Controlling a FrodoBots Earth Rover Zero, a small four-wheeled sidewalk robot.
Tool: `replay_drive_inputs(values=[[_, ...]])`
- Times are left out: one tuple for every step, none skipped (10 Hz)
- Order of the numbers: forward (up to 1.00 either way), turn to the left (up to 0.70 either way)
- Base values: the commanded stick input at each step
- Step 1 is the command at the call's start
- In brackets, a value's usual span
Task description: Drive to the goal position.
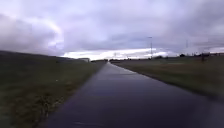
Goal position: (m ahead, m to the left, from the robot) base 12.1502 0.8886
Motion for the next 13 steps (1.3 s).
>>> replay_drive_inputs(values=[[0.70, 0.00], [0.70, 0.00], [0.70, 0.00], [0.70, 0.00], [0.70, 0.00], [0.70, 0.00], [0.70, 0.00], [0.70, 0.00], [0.70, 0.00], [0.70, 0.00], [0.70, 0.00], [0.70, 0.00], [0.70, 0.00]])
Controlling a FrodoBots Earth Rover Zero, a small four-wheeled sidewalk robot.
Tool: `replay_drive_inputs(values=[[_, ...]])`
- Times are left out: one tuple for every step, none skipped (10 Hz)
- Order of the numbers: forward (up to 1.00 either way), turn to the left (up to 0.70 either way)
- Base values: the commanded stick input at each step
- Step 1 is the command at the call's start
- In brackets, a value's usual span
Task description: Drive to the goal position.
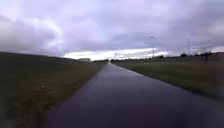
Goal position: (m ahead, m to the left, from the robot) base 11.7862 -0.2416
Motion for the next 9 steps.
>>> replay_drive_inputs(values=[[0.70, 0.00], [0.70, 0.00], [0.70, 0.00], [0.70, 0.00], [0.70, 0.00], [0.70, 0.27], [0.70, 0.27], [0.70, 0.27], [0.70, 0.11]])
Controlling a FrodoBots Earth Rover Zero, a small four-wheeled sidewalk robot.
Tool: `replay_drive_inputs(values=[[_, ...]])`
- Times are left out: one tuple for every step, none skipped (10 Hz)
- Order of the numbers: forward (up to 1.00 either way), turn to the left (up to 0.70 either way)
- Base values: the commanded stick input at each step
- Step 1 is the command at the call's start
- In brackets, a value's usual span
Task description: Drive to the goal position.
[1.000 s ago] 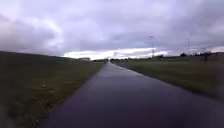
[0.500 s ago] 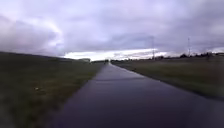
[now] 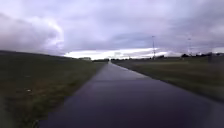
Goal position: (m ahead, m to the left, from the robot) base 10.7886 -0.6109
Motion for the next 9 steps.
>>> replay_drive_inputs(values=[[0.70, 0.00], [0.70, 0.00], [0.70, 0.00], [0.70, 0.00], [0.70, 0.00], [0.70, 0.00], [0.70, 0.00], [0.70, 0.00], [0.70, 0.00]])
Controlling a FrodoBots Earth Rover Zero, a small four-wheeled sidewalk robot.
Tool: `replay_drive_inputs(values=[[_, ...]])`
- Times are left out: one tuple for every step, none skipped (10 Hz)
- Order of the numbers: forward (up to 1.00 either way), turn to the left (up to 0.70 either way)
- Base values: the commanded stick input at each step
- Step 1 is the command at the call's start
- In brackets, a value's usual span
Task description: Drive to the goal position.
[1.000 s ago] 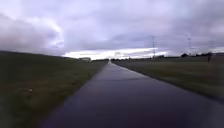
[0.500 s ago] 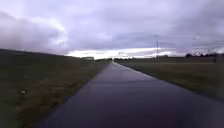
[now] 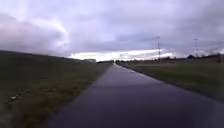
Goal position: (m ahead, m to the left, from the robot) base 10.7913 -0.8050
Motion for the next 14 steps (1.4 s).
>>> replay_drive_inputs(values=[[0.70, 0.00], [0.70, 0.00], [0.70, 0.00], [0.70, 0.00], [0.70, 0.00], [0.70, -0.27], [0.70, -0.27], [0.70, 0.00], [0.70, 0.00], [0.70, 0.00], [0.70, 0.00], [0.70, 0.00], [0.70, 0.00], [0.70, 0.00]])
